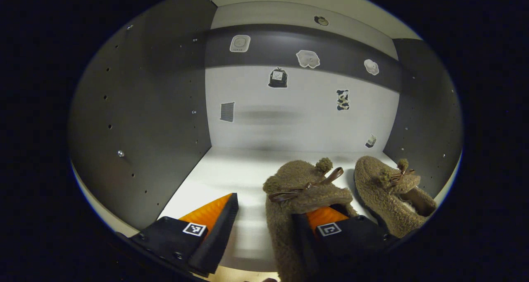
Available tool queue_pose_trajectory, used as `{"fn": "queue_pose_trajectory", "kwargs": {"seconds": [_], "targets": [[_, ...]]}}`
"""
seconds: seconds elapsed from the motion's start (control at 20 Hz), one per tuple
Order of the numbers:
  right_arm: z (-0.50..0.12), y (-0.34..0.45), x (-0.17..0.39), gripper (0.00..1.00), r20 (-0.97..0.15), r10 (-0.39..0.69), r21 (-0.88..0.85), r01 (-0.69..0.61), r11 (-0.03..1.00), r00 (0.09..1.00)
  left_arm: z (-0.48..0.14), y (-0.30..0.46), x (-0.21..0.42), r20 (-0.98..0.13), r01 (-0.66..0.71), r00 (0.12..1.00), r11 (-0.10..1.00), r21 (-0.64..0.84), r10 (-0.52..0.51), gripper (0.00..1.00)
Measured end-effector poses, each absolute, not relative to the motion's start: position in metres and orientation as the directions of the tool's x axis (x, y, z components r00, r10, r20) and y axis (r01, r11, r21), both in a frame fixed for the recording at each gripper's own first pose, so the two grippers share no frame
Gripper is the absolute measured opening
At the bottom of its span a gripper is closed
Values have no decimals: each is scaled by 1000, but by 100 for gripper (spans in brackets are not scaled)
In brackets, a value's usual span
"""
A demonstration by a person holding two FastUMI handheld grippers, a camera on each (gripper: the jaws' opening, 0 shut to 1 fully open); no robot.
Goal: Grab one shoe with the right hand and put it into the shoe cabinet, grab the other shoe with the left hand and put it into the shoe cabinet; then close the right door with the right hand and the left door with the left hand.
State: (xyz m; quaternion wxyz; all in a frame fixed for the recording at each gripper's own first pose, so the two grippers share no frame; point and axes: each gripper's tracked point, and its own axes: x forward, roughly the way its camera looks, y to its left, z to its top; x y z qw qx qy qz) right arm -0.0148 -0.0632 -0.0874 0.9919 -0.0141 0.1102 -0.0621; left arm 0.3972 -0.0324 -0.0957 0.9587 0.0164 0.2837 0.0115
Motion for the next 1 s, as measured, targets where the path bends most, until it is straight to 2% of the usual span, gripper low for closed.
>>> {"fn": "queue_pose_trajectory", "kwargs": {"seconds": [0.1, 0.15, 0.45, 0.7, 1.0], "targets": [[-88, -62, -13, 93, -217, -122, -39, 116, 992, 968, -94, -34, 388, -551, -3, 835, 1000, -10, -4, 94], [-89, -61, -11, 93, -218, -119, -37, 113, 993, 969, -92, -35, 384, -551, 5, 834, 1000, -25, -18, 92], [-89, -54, -5, 93, -223, -100, -36, 94, 995, 970, -75, -45, 357, -544, 75, 830, 991, -111, -124, 94], [-89, -46, -7, 93, -223, -87, -34, 81, 996, 971, -38, -60, 324, -445, 147, 869, 972, -185, -217, 94], [-82, -34, -5, 93, -206, -58, -20, 55, 998, 977, 0, -59, 257, -277, 177, 940, 979, -101, -199, 93]]}}
